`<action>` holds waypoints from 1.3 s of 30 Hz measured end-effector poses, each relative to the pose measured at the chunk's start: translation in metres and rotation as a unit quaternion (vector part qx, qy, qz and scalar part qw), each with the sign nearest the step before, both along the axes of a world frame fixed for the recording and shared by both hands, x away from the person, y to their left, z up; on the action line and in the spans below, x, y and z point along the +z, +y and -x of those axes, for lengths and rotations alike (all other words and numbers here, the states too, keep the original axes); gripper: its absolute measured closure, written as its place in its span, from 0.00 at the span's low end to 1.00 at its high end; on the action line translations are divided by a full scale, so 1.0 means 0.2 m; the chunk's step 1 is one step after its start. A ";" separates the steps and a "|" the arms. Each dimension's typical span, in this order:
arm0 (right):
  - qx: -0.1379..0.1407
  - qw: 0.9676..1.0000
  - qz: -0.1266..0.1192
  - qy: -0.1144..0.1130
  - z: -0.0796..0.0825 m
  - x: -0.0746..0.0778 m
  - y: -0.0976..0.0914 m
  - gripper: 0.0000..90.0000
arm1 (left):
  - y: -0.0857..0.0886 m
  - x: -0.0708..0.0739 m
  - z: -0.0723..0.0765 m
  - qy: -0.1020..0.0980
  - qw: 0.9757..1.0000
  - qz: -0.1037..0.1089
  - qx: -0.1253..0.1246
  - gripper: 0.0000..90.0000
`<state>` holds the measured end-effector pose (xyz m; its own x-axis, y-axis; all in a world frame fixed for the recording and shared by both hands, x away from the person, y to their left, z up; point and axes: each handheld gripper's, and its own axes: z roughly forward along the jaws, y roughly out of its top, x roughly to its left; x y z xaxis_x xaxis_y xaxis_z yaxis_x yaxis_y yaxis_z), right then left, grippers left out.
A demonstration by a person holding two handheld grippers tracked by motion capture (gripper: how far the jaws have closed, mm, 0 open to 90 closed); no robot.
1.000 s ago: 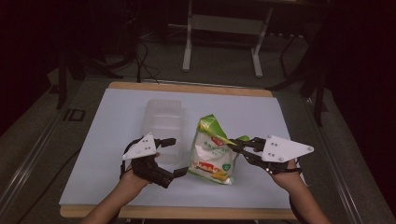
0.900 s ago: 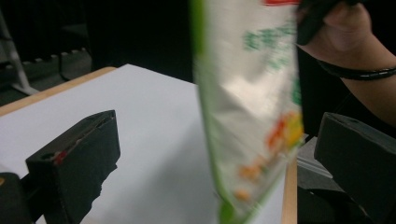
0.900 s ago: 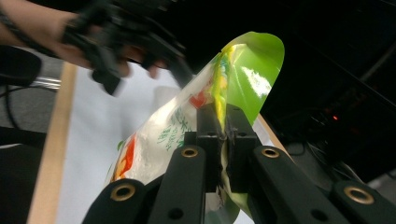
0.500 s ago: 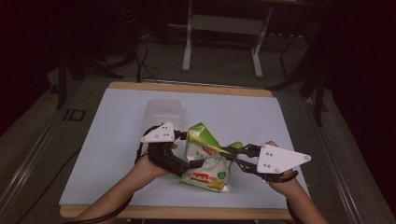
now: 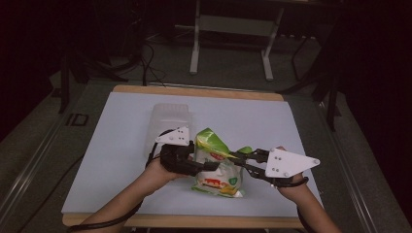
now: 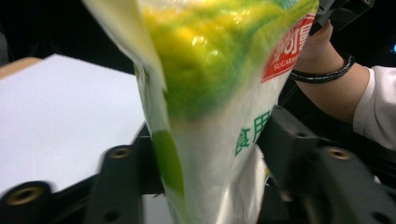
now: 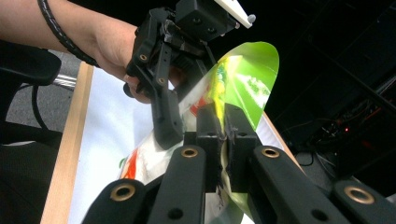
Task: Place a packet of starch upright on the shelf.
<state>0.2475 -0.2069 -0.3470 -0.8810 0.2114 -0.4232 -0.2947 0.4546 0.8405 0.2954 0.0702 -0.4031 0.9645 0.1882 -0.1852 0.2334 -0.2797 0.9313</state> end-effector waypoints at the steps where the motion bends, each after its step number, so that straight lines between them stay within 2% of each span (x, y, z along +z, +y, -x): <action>1: -0.002 1.000 -0.001 0.002 0.00 -0.01 0.00 0.97 | 0.00 0.00 0.00 -0.001 1.000 -0.002 -0.005 0.63; 2: -0.002 1.000 -0.001 0.002 0.00 -0.01 0.00 0.97 | 0.00 0.00 0.00 -0.001 1.000 -0.002 -0.005 0.70; 3: -0.003 1.000 -0.001 0.002 -0.01 -0.01 0.00 0.97 | -0.01 0.00 0.00 0.001 1.000 -0.003 -0.011 0.70; 5: -0.006 1.000 -0.002 0.004 -0.01 -0.02 -0.01 0.96 | -0.01 -0.01 0.00 0.000 1.000 -0.002 -0.016 0.79; 9: -0.012 1.000 0.003 -0.009 -0.01 -0.04 -0.01 0.96 | -0.02 -0.01 0.00 -0.008 1.000 -0.003 -0.017 0.82; 11: -0.012 1.000 0.004 -0.015 -0.01 -0.05 -0.02 0.96 | -0.02 -0.01 -0.01 0.000 1.000 -0.004 -0.024 0.84; 15: -0.013 1.000 0.000 -0.011 -0.02 -0.06 -0.03 0.95 | -0.02 0.00 -0.02 0.011 1.000 -0.011 -0.027 0.86; 18: -0.014 1.000 -0.006 -0.004 -0.03 -0.06 -0.03 0.95 | -0.02 0.01 -0.01 0.001 1.000 -0.013 -0.029 0.88; 21: -0.014 1.000 -0.010 -0.008 -0.02 -0.06 -0.03 0.92 | -0.01 0.02 -0.01 -0.007 0.999 -0.014 -0.028 0.88; 22: -0.017 1.000 -0.016 -0.007 -0.02 -0.05 -0.04 0.87 | -0.01 0.03 -0.02 -0.011 0.999 -0.014 -0.027 0.89; 27: -0.031 0.998 -0.052 0.013 -0.03 -0.03 -0.07 0.77 | 0.01 0.05 -0.03 -0.032 0.999 -0.015 -0.016 0.89; 30: -0.047 0.995 -0.081 0.028 -0.05 -0.02 -0.11 0.61 | 0.03 0.07 -0.02 -0.050 0.999 -0.016 -0.010 0.89; 32: -0.056 0.993 -0.097 0.042 -0.06 -0.01 -0.15 0.56 | 0.04 0.09 -0.02 -0.058 0.998 -0.017 -0.007 0.89; 35: -0.080 0.989 -0.117 0.049 -0.06 -0.02 -0.19 0.49 | 0.07 0.12 -0.03 -0.070 0.997 -0.016 0.000 0.89; 36: -0.089 0.987 -0.121 0.055 -0.07 -0.02 -0.21 0.45 | 0.08 0.13 -0.03 -0.074 0.997 -0.016 0.002 0.89; 38: -0.114 0.983 -0.128 0.066 -0.08 -0.02 -0.23 0.43 | 0.11 0.16 -0.05 -0.079 0.997 -0.013 0.011 0.89; 39: -0.126 0.980 -0.135 0.074 -0.09 -0.03 -0.25 0.42 | 0.13 0.17 -0.06 -0.082 0.996 -0.012 0.015 0.89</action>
